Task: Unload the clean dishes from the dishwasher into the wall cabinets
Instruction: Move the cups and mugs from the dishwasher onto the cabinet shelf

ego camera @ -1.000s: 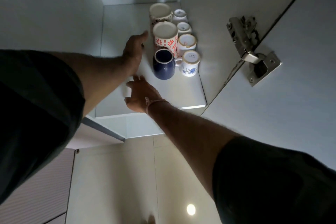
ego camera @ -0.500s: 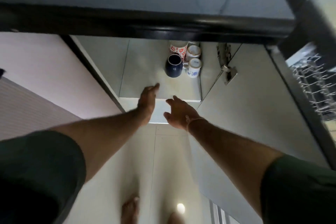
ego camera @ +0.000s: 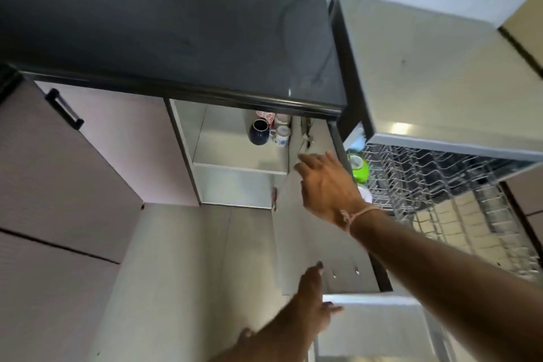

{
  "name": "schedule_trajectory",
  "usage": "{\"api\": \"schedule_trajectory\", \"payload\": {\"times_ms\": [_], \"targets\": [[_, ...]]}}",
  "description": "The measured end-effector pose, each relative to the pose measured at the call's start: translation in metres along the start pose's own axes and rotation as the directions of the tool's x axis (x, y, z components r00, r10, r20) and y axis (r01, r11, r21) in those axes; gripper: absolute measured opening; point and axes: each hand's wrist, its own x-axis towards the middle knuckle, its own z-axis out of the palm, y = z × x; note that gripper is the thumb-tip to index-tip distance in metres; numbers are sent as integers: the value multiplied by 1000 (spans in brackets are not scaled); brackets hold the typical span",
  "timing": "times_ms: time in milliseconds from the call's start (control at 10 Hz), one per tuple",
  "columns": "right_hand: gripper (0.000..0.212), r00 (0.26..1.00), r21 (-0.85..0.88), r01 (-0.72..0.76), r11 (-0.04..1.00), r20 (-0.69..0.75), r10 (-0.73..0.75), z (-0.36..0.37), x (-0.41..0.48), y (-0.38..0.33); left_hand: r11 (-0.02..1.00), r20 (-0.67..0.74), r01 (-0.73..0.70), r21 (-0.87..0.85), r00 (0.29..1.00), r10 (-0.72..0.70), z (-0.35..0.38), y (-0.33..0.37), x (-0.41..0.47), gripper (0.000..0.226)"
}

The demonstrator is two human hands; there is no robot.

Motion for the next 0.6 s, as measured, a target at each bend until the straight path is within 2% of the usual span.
{"api": "schedule_trajectory", "payload": {"times_ms": [100,200,300,400,500,600], "targets": [[38,990,-77,-104,992,-102,96,-28,-38,16,989,46,-72,-127,996,79,20,-17,-13,54],[41,977,58,-209,976,-19,210,-36,-69,23,985,27,-160,-63,986,162,40,-4,-73,42],[50,976,156,-195,968,129,176,-38,-83,16,945,94,-46,-324,992,80,29,-5,-70,31],[48,984,186,-152,971,125,130,-36,-83,0,889,-20,-131,-438,991,136,6,5,-76,13],[44,992,257,-109,960,92,88,-36,-74,-25,855,-152,-261,-449,965,214,-32,21,-85,4],[52,996,335,-52,941,84,25,-37,-59,-58,819,-283,-369,-440,922,263,-81,55,-97,7]]}}
